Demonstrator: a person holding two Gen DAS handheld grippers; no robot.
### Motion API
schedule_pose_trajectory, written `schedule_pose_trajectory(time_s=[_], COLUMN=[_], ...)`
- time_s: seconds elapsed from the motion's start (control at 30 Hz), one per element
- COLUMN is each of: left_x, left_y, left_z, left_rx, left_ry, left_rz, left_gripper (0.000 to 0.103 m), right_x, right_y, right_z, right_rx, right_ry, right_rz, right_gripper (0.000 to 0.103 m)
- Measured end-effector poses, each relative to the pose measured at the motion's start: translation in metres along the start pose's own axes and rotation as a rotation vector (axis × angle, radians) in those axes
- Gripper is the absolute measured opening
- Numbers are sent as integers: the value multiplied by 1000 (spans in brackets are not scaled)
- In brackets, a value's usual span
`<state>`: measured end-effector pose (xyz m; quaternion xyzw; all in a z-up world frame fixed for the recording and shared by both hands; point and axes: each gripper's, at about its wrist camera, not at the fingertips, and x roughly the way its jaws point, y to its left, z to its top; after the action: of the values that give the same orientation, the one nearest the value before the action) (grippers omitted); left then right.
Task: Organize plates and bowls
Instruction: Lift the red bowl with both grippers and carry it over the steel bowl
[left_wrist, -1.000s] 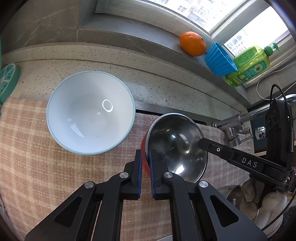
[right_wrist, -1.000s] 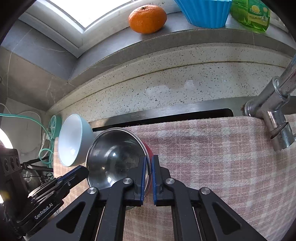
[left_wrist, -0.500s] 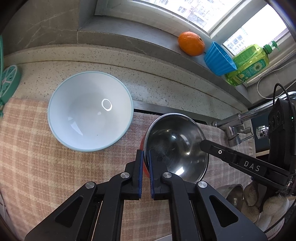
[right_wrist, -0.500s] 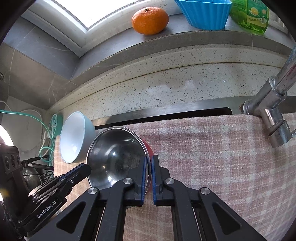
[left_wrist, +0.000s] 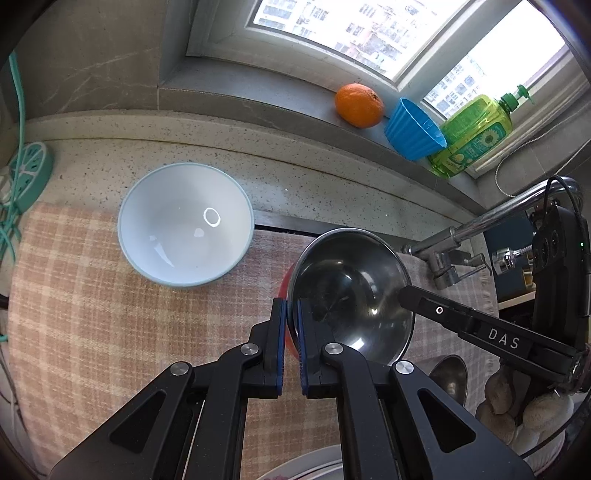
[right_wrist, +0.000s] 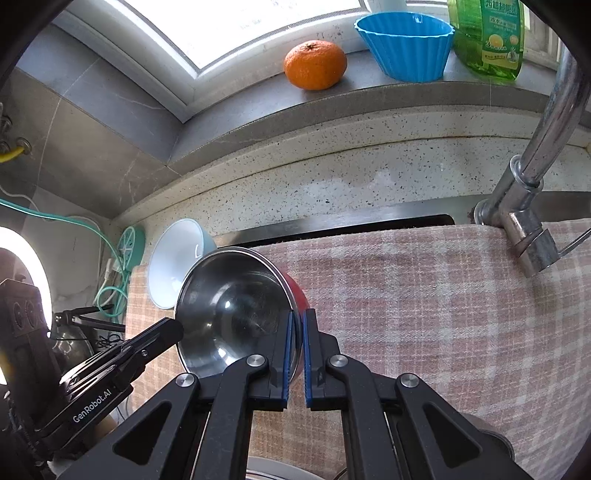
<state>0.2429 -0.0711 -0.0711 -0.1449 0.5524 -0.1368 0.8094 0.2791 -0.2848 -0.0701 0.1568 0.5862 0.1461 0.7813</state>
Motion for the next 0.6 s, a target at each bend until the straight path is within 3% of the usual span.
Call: schedule_pose_trajectory(time_s=[0.6], left_x=[-32], left_y=[-37], left_z=[-24], left_rx=[61], left_ry=[-24], left_rz=[-49], left_gripper=[4], right_x=[-56], right_y=[-14], right_z=[-30], right_rx=[18], right_ry=[-54], right_rz=[33], right_gripper=[5])
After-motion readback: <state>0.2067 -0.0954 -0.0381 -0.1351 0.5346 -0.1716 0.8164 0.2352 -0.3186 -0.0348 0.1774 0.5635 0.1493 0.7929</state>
